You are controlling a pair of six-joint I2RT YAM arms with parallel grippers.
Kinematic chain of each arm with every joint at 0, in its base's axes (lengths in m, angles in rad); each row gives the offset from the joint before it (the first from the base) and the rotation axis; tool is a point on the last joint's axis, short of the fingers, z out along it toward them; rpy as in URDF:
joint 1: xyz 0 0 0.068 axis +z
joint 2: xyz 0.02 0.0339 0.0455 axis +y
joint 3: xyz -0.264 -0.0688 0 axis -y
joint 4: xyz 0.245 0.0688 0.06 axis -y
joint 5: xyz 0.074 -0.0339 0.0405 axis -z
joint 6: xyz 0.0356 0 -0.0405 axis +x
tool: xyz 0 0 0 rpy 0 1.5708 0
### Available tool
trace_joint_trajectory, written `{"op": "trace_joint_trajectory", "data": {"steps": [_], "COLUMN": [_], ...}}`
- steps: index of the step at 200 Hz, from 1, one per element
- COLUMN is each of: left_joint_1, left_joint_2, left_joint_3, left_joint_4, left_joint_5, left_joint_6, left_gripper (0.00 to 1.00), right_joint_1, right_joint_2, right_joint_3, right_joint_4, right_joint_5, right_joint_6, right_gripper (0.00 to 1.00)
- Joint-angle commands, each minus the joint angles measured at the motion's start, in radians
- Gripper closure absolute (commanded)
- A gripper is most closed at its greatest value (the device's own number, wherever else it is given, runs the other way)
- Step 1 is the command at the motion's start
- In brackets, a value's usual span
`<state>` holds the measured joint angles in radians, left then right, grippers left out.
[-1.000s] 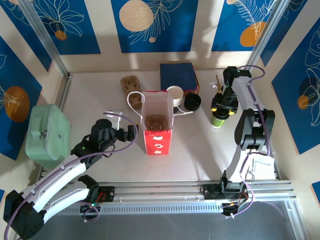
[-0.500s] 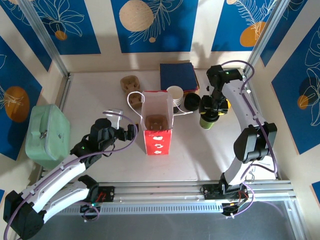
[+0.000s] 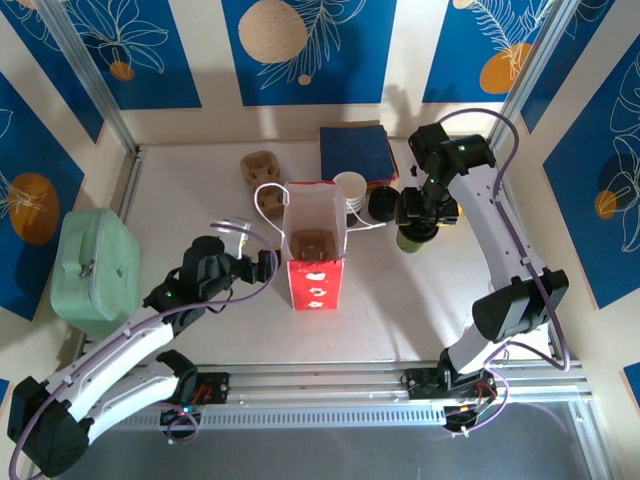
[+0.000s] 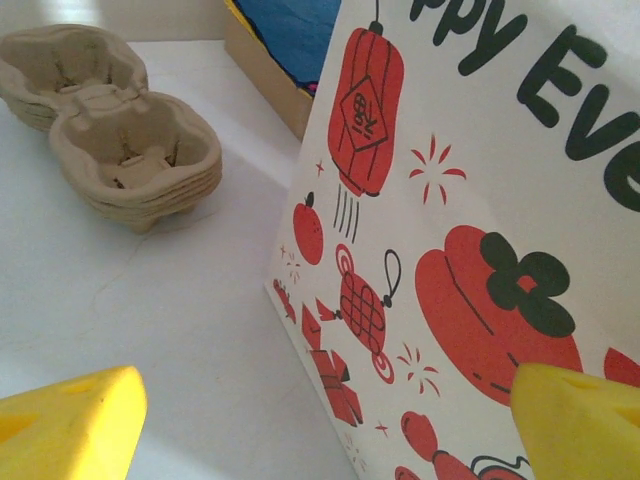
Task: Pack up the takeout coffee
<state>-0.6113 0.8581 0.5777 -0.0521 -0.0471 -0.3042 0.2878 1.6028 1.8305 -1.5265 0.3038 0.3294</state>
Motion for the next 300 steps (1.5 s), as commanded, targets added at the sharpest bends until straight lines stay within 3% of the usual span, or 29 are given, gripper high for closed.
{"op": "trace_joint_trajectory", "data": {"steps": [1, 121, 187, 227, 300], "left_joint_1": [-0.019, -0.113, -0.133, -0.134, -0.134], "left_joint_2": [0.016, 0.078, 0.093, 0.120, 0.127], "left_joint_3": [-0.028, -0.119, -0.162, -0.159, -0.159], "left_joint_4": [0.083, 0.227, 0.260, 0.274, 0.273], "left_joint_5": [0.047, 0.034, 0.031, 0.027, 0.013], "left_joint_6": [0.025, 0.016, 0.021, 0.025, 0.043], "left_gripper": [0.08, 0.11, 0.11, 0.11, 0.11], "right_joint_1": [0.014, 0.092, 0.216, 0.343, 0.522], "right_joint_2": [-0.029, 0.119, 0.212, 0.221, 0.232], "right_joint_3": [0.080, 0.541, 0.787, 0.819, 0.712], "right_joint_4": [-0.066, -0.209, -0.229, -0.221, -0.244], "right_joint_5": [0.018, 0.061, 0.001, -0.019, -0.008], "right_joint_6": [0.025, 0.008, 0.038, 0.077, 0.149], "right_gripper": [0.34, 0.35, 0.37, 0.38, 0.38]}}
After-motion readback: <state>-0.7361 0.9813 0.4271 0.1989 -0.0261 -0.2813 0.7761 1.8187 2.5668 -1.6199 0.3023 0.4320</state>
